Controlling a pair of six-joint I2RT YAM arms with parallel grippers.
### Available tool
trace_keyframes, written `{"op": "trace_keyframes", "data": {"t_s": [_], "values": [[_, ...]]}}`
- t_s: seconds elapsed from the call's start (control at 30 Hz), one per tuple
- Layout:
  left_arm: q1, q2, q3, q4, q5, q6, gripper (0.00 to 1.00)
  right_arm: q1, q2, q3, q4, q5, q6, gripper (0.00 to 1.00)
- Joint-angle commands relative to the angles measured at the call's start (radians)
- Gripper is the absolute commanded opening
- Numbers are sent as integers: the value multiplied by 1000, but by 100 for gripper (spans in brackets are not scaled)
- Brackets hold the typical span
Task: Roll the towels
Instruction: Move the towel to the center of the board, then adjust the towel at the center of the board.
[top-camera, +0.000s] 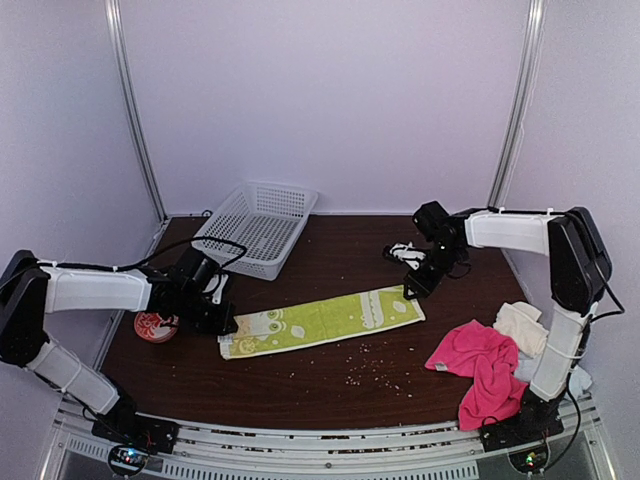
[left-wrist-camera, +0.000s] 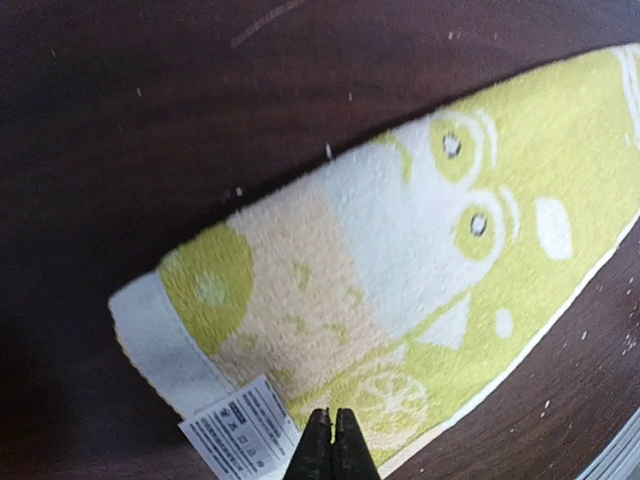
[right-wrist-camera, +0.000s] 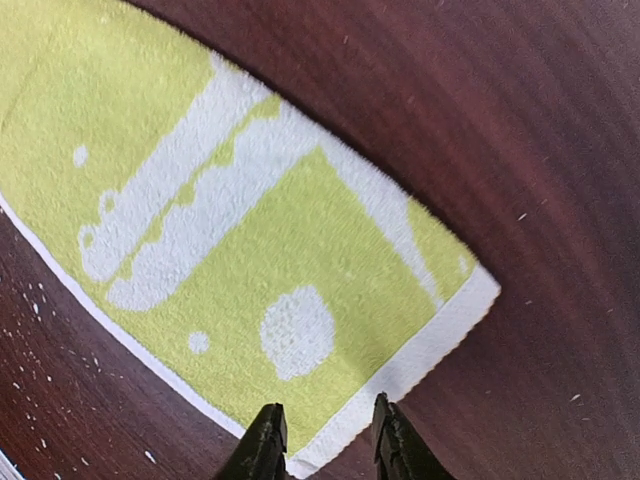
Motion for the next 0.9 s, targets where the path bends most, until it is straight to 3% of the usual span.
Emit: {"op": "trace_keyframes", "data": {"t_s": [0.0, 0.4, 0.57, 0.87], "values": [[-39, 14, -56, 33, 37, 5, 0, -2, 27, -60, -39, -55, 10, 28], [-46, 110, -67, 88, 36, 20, 0, -54, 35, -191, -20, 68, 4, 24], [-46, 172, -21, 101, 59, 43, 0, -73, 21, -161, -36, 68, 7, 23], [-48, 39, 25, 3, 59, 118, 3, -90, -111, -105, -124, -9, -7, 29]]}}
